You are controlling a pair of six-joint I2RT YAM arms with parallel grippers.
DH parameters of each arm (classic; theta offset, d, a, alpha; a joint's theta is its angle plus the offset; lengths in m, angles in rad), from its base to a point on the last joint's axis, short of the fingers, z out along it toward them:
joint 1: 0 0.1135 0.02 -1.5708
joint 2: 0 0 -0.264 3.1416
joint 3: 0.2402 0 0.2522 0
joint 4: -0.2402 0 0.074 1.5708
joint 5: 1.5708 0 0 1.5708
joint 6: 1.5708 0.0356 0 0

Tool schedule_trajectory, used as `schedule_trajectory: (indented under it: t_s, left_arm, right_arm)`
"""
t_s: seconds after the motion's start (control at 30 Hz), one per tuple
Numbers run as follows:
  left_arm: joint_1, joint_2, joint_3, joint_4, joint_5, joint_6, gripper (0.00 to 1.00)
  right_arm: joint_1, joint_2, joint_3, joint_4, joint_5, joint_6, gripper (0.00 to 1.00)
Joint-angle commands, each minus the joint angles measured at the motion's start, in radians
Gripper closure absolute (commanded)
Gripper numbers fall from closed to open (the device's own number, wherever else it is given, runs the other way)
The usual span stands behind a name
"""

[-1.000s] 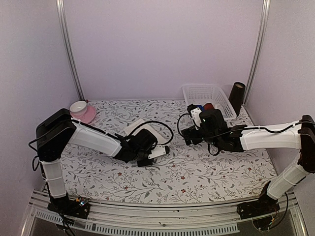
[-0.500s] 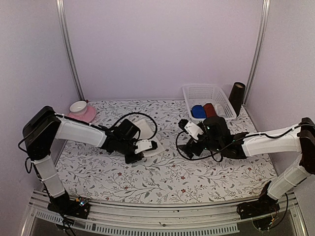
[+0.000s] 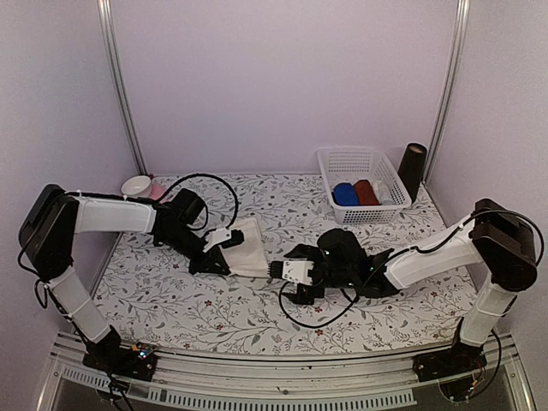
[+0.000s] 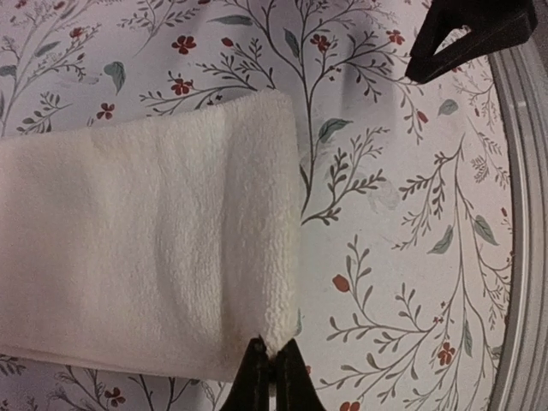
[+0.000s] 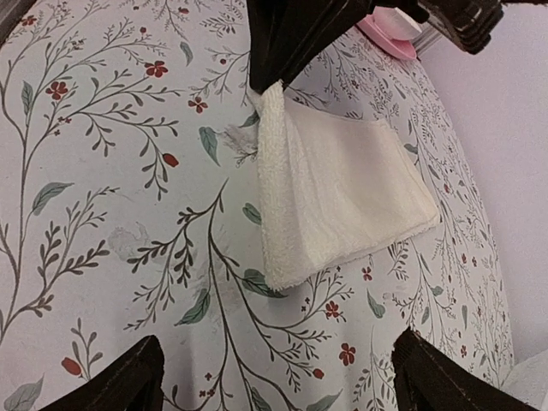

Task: Roll the towels
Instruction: Pick up the towel from the center of the board.

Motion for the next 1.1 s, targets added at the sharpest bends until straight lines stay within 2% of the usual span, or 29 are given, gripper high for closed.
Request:
schedule_trajectory:
  t_s: [0.0, 0.13, 0.27, 0.5, 0.73, 0.9, 1.07]
  left_arm:
    - [0.018, 0.030, 0.006, -0.069, 0.074, 0.035, 1.00]
    - [0.022, 0.041, -0.020, -0.068, 0.047, 0.044, 1.00]
    - [0.025, 0.053, -0.044, -0.065, 0.023, 0.051, 1.00]
    - [0.031, 0.058, -0.070, -0.064, -0.003, 0.060, 1.00]
    - [0.056, 0.052, -0.083, -0.071, 0.008, 0.076, 1.00]
    - [0.091, 0.023, -0.083, -0.077, 0.047, 0.082, 1.00]
    - [0.109, 0.025, -0.077, -0.089, 0.079, 0.092, 1.00]
  right_arm:
    - [0.028, 0.119, 0.084, 0.050, 0.044, -0.088, 0.08]
    - [0.046, 0.201, 0.139, 0.055, 0.068, -0.111, 0.14]
    - [0.068, 0.251, 0.176, 0.055, 0.086, -0.131, 0.26]
    - [0.112, 0.322, 0.210, 0.067, 0.127, -0.202, 0.28]
    - [0.152, 0.397, 0.254, 0.066, 0.167, -0.273, 0.40]
    - [0.158, 0.411, 0.264, 0.065, 0.169, -0.281, 0.52]
    - [0.158, 0.416, 0.269, 0.065, 0.165, -0.281, 0.73]
